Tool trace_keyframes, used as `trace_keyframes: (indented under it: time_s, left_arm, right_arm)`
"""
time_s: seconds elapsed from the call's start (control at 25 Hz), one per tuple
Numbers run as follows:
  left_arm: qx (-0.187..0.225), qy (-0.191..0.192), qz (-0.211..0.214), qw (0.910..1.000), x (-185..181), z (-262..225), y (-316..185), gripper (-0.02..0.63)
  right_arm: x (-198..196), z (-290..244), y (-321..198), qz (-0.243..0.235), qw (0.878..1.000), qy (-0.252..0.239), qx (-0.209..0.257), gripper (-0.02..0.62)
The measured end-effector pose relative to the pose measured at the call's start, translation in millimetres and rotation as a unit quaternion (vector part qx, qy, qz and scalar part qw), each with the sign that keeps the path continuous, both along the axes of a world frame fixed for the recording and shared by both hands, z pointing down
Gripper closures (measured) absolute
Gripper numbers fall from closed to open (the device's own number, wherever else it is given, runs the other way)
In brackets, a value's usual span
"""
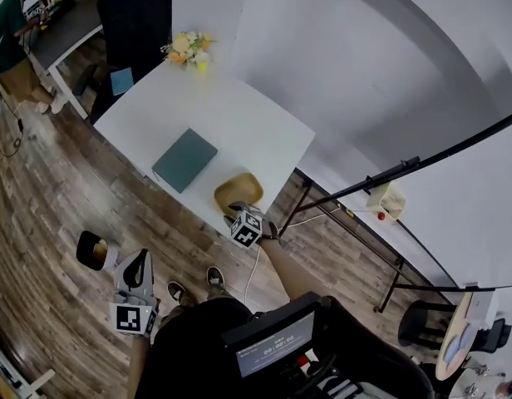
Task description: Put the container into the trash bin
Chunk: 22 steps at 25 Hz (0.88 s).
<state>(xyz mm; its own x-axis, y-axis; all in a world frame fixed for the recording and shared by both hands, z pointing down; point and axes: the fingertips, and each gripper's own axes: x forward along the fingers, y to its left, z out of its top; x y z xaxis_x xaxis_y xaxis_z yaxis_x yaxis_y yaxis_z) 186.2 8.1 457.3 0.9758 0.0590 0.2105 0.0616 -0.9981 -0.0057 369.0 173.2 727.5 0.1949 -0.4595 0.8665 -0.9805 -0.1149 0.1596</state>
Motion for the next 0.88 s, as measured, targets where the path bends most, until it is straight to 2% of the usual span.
trace_keyframes:
  time_s: [0.48, 0.72, 0.88]
  left_arm:
    - [-0.019, 0.006, -0.031, 0.9993, -6, 7, -19, 0.604]
    - [-0.016, -0.009, -0.022, 0.9996, -6, 6, -18, 0.604]
    - [-0.025, 0.015, -0.032, 0.9991, -6, 3, -23, 0.604]
  right_arm:
    - [2, 11, 2, -0.061, 0.995, 0.033, -0.068, 0.466]
    - [5, 14, 2, -0.075, 0.993, 0.037, -0.08, 0.474]
    - [2, 14, 2, -0.077, 0.993, 0.027, -0.087, 0.5]
